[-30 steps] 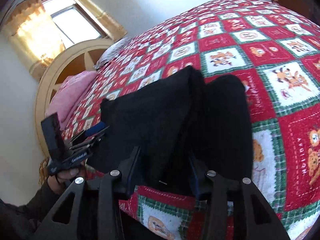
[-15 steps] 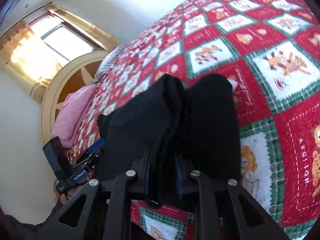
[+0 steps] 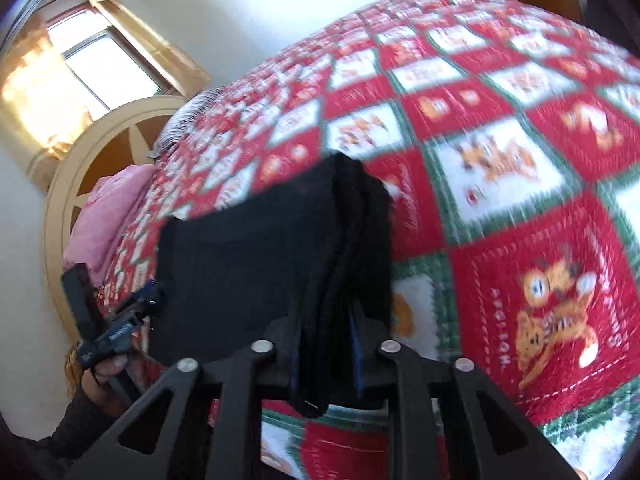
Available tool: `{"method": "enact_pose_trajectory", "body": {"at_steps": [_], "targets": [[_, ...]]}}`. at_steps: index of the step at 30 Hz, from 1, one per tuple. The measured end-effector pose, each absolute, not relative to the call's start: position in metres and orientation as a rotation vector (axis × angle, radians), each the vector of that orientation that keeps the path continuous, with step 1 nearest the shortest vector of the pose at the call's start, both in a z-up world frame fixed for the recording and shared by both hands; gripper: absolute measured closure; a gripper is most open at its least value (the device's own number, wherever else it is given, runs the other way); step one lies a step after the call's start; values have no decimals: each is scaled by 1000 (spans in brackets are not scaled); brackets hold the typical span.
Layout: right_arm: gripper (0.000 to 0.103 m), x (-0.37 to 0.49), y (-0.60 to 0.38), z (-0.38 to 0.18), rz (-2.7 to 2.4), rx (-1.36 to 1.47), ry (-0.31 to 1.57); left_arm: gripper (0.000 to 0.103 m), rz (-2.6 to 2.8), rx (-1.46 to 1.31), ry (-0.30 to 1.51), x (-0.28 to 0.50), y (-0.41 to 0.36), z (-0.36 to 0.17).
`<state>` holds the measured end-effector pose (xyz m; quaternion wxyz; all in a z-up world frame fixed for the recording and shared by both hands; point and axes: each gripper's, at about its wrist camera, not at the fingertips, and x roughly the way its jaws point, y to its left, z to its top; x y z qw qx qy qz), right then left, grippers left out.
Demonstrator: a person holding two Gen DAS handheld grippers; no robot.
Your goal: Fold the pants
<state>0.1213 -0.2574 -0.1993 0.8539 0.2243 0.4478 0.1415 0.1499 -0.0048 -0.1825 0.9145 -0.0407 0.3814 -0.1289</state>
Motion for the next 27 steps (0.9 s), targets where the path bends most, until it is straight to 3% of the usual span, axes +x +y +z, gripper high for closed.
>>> {"method": "enact_pose_trajectory", "body": {"at_steps": [2, 5, 11, 14, 18, 22, 27], "targets": [[71, 121, -260, -195, 300, 485, 938, 21, -254, -79, 776, 150, -3, -178], [54, 116, -264, -176, 212, 405, 876, 21, -240, -68, 739, 150, -1, -166], [51, 111, -259, -135, 265, 384, 712, 20, -237, -12, 692, 170, -13, -150], [49, 127, -234, -138, 393, 358, 733, 16, -189, 43, 728, 188, -18, -158], [49, 168, -235, -186, 333, 431, 879, 2, -171, 70, 786, 204, -15, -180], [49, 168, -261, -200, 396, 653, 872, 2, -189, -29, 805, 200, -1, -181], [49, 135, -257, -179, 330, 554, 835, 2, -220, -63, 753, 161, 4, -156]]}}
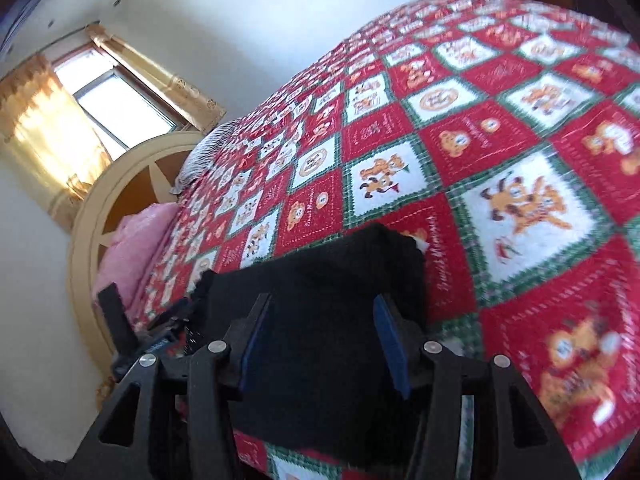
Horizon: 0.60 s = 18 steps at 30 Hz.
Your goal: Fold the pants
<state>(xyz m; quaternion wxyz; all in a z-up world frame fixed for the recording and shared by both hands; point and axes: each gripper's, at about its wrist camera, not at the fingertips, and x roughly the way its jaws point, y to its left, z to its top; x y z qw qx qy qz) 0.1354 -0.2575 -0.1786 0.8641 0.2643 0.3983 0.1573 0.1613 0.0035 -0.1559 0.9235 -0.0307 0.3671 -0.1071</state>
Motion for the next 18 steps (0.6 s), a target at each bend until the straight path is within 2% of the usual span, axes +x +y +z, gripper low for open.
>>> {"method": "enact_pose_trajectory", "body": {"at_steps": [3, 8, 18], "targets": [[49, 109, -246, -166, 335, 440, 816, 2, -261, -51, 742, 143, -1, -152], [48, 93, -234, -184, 326, 325, 879, 2, -256, -15, 827, 140, -9, -186], [48, 89, -243, -181, 333, 344, 833, 0, -244, -31, 802, 137, -5, -182]]}}
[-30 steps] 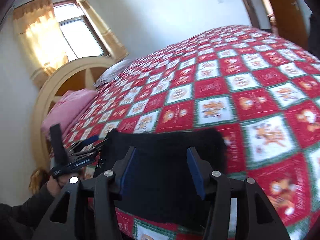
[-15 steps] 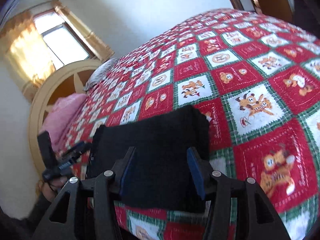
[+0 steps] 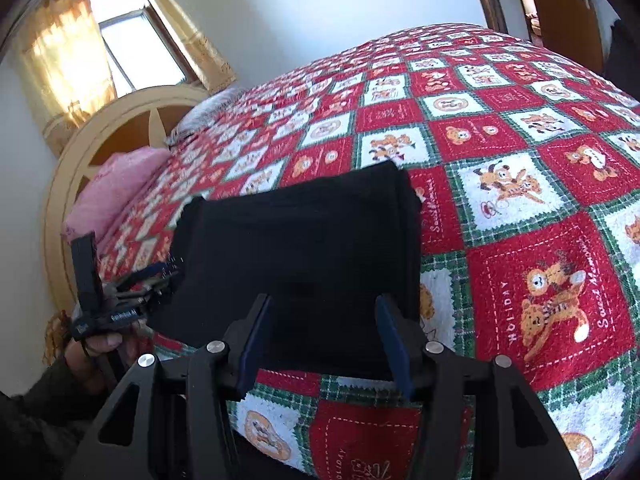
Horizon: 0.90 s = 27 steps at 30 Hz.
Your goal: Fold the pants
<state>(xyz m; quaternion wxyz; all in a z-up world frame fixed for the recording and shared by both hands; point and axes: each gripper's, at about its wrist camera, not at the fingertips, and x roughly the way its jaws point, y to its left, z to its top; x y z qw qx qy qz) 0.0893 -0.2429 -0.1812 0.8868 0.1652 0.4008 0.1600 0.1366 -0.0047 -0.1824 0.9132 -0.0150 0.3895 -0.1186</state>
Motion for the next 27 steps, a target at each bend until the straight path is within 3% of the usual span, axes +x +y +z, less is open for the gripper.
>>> {"method": "enact_pose_trajectory", "body": {"at_steps": [4, 27], "targets": [[45, 89, -255, -168, 259, 357, 769, 0, -258, -34, 786, 138, -7, -177], [45, 146, -267, -210, 197, 440, 874, 0, -270, -79, 801, 166, -10, -192]]}}
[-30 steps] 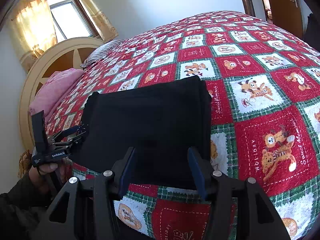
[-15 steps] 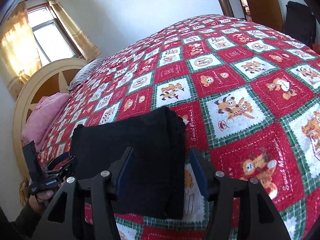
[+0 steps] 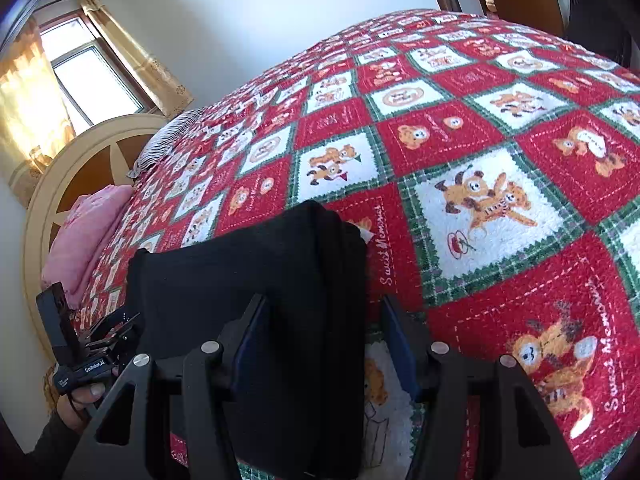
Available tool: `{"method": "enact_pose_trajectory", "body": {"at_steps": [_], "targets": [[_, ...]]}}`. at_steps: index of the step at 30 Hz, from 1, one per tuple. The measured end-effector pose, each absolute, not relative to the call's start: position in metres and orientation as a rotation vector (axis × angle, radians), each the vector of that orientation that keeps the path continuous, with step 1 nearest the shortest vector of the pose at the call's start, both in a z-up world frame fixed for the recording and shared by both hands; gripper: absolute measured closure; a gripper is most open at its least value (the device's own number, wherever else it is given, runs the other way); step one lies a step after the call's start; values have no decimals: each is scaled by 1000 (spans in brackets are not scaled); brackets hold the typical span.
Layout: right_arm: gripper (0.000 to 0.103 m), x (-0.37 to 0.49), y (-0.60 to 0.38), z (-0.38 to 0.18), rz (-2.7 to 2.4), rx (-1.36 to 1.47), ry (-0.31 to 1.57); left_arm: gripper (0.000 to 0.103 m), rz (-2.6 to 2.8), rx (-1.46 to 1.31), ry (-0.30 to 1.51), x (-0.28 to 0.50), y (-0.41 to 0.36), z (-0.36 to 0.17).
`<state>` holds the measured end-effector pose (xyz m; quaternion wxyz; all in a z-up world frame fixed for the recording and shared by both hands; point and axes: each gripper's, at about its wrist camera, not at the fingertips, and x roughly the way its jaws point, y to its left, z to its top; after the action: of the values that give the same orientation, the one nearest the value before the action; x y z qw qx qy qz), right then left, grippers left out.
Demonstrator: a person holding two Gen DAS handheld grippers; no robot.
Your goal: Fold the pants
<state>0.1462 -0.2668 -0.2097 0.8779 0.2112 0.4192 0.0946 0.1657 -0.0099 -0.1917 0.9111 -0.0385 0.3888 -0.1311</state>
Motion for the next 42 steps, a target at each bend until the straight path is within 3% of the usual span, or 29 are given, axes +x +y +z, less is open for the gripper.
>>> {"method": "enact_pose_trajectory", "body": {"at_steps": [1, 2, 3, 5, 7, 8, 9, 15, 25, 33, 38, 40, 42], "targets": [[46, 146, -265, -211, 195, 440, 873, 0, -275, -88, 807, 167, -9, -192], [55, 147, -261, -211, 208, 426, 872, 0, -276, -89, 811, 167, -9, -191], [58, 147, -259, -211, 230, 428, 875, 1, -283, -99, 805, 167, -8, -190], [66, 148, -260, -211, 251, 451, 872, 12, -280, -109, 790, 164, -6, -189], [73, 146, -262, -210, 277, 472, 865, 38, -313, -119, 777, 162, -3, -186], [74, 144, -261, -207, 281, 467, 860, 69, -360, -148, 784, 162, 0, -185], [75, 142, -258, -203, 284, 456, 852, 75, -386, -178, 796, 163, 2, -185], [76, 123, -240, -170, 324, 402, 780, 89, -414, -289, 790, 158, 17, -184], [77, 144, -204, -126, 416, 325, 766, 91, -391, -386, 674, 150, 78, -143], [77, 240, -105, -125, 596, 306, 790, 91, -178, -337, 618, 169, 171, -126], [77, 298, -28, -139, 683, 299, 827, 91, -48, -270, 648, 186, 217, -145], [77, 318, -6, -154, 688, 298, 858, 87, -39, -264, 690, 197, 225, -164], [75, 339, 9, -177, 660, 294, 926, 71, -20, -249, 743, 206, 228, -184]]}}
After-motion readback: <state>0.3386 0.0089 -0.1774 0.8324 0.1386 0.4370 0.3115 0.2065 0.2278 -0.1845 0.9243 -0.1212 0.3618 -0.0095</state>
